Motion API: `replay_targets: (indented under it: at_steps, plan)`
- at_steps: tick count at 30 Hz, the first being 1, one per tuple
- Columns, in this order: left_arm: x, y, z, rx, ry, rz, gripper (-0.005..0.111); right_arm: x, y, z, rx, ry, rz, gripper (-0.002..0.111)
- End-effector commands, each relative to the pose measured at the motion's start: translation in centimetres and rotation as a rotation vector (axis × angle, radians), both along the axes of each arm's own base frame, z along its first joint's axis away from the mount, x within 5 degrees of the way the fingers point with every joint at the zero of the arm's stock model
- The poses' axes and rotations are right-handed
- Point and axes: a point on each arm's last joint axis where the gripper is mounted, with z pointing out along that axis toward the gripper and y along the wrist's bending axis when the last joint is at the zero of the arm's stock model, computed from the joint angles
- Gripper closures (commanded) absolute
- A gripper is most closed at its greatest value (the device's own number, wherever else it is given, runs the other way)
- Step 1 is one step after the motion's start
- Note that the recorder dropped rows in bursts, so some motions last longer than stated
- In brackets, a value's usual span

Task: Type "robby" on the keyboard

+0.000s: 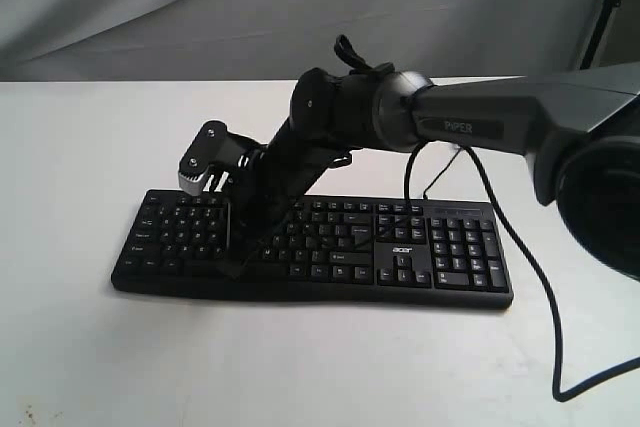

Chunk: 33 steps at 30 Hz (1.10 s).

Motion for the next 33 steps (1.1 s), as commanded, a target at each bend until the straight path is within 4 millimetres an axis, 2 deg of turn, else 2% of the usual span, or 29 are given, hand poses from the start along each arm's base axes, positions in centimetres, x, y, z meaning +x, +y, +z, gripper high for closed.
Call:
replay_targets:
  at_steps: [1, 33]
  plan:
    - [-0.01, -0.03, -0.08, 0.001, -0.005, -0.006, 0.107, -0.02, 0.08, 0.12, -0.002, -0.001, 0.005, 0.108]
    - [-0.01, -0.03, -0.08, 0.001, -0.005, -0.006, 0.107, -0.1, -0.07, 0.02, -0.023, -0.001, 0.024, 0.108]
